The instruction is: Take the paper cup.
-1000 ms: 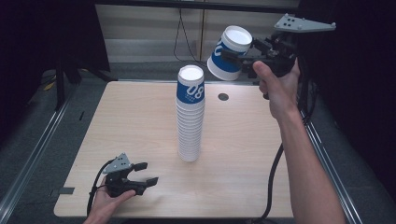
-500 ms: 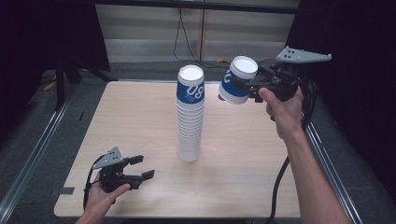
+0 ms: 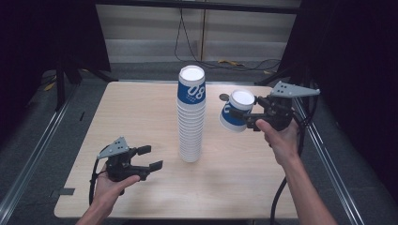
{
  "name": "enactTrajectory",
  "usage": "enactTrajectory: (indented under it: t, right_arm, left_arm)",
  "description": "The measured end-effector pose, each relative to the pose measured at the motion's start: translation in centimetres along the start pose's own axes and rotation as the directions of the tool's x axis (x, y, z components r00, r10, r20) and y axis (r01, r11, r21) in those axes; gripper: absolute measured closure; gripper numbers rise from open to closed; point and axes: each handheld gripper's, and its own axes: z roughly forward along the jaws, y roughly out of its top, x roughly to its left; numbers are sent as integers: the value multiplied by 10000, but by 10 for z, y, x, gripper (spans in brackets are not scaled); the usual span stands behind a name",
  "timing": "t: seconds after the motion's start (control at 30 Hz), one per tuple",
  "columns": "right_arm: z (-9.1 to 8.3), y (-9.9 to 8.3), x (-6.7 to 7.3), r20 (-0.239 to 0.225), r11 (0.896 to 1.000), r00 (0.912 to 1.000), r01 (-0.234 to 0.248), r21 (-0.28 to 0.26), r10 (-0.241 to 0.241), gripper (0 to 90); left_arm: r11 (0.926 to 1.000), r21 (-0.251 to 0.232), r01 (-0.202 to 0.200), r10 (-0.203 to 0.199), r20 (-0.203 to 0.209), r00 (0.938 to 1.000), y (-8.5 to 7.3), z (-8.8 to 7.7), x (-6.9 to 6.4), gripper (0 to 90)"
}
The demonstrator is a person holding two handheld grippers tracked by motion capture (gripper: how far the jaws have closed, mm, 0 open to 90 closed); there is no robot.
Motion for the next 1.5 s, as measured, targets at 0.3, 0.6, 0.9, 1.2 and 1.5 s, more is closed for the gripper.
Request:
enactTrajectory:
  t: [0.3, 0.6, 0.9, 1.2, 1.5]
  right_arm:
    - [4, -35, 10, -492, 9998, 9986, -197, 76, 201, 273]
    - [14, -76, 26, -1094, 9983, 9926, -495, 293, 524, 275]
    - [34, -98, 44, -1685, 9970, 9841, -455, 627, 555, 276]
    - [57, -111, 62, -2539, 9972, 9652, -511, 538, 632, 279]
    - [68, -114, 73, -2969, 9973, 9524, -582, 442, 688, 279]
  left_arm:
    - [9995, 228, -211, 200, 482, 9986, 3, 13, -7, 177]
    - [9975, 369, -600, 567, 847, 9948, 1, 13, -17, 161]
    - [9968, 389, -704, 645, 1378, 9884, 3, 17, -26, 161]
    - [9974, 464, -555, 466, 1745, 9835, 1, 25, -30, 162]
    - [9962, 501, -706, 579, 2217, 9734, 0, 30, -36, 159]
